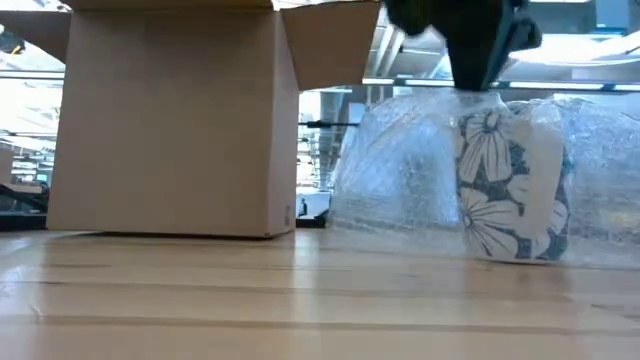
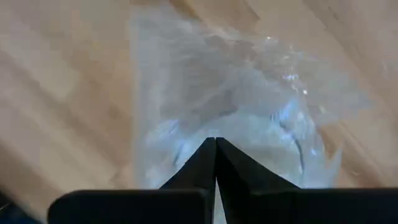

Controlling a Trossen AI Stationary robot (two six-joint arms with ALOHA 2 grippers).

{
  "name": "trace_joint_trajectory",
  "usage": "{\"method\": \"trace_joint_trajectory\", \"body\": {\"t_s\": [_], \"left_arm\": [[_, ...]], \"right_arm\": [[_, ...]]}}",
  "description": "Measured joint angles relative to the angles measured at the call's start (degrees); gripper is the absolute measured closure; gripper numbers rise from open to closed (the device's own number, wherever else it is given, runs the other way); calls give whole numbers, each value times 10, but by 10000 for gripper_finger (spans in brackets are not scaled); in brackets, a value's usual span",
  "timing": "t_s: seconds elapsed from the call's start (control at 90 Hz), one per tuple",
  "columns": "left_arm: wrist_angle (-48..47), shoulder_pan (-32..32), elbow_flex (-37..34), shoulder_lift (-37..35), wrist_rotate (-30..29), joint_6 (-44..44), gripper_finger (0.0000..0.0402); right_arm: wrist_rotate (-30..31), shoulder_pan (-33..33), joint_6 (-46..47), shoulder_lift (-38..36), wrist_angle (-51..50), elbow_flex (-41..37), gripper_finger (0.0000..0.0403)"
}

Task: Wrap mug
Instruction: Wrap the blue patterned mug with the bubble wrap

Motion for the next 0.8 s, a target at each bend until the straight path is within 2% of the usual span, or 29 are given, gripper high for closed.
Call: {"method": "trace_joint_trajectory", "body": {"t_s": [0.144, 0.311, 0.5, 0.656, 0.8], "left_arm": [[0, 0, 0, 0, 0, -12, 277], [13, 0, 0, 0, 1, -13, 277], [38, 0, 0, 0, 2, 7, 277], [51, 1, 0, 0, 2, 21, 277], [50, 5, 0, 0, 2, 22, 277]], "right_arm": [[-4, 1, 15, 5, 22, -69, 403], [-51, 5, 18, 5, 61, -128, 403], [-58, 14, 11, -4, 21, -93, 403], [-49, 21, -4, -47, -12, -47, 403], [-35, 22, 15, -90, -13, -39, 403]]}}
